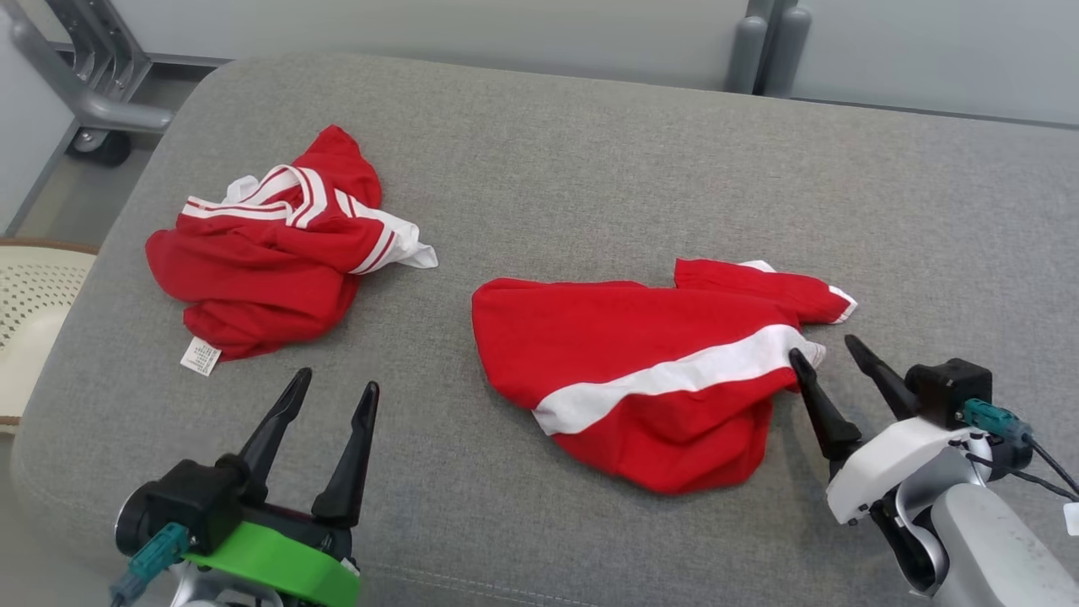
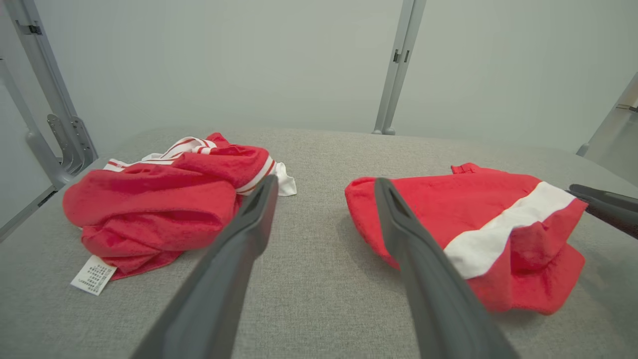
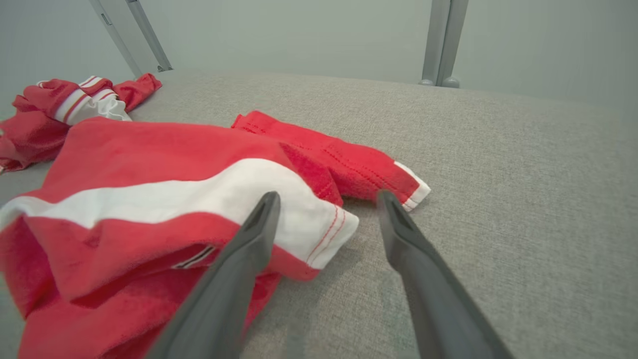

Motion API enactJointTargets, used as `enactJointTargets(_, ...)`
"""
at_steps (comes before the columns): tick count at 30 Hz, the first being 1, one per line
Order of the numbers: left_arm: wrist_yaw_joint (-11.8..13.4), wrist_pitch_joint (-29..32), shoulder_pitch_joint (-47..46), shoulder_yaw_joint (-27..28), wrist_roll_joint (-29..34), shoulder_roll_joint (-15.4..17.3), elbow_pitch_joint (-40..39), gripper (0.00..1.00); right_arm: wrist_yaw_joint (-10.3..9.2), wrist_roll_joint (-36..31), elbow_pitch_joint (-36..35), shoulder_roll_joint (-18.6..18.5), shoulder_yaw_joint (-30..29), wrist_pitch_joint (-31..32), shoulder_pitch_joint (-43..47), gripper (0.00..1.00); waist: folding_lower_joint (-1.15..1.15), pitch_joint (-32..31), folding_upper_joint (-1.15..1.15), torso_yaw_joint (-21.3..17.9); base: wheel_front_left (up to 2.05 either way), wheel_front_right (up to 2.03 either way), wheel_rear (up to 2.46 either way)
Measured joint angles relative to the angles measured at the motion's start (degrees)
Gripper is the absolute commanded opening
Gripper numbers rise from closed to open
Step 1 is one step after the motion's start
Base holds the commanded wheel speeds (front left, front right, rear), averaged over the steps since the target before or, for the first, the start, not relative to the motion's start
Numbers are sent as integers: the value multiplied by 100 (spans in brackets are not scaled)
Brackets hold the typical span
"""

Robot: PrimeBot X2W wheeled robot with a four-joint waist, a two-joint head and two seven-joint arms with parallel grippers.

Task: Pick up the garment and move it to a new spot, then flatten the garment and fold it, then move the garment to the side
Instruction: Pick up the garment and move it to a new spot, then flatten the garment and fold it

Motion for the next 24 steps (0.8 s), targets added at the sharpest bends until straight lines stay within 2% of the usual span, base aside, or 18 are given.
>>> enactJointTargets(6,55,-133,143,156,138,154,-5,100,0,179,249,130,198,30,-122,100,0,60,0,124,0,0,0)
enactJointTargets(24,56,-227,190,171,155,155,-183,100,0,903,719,238,466,22,-277,100,0,124,0,122,0,0,0)
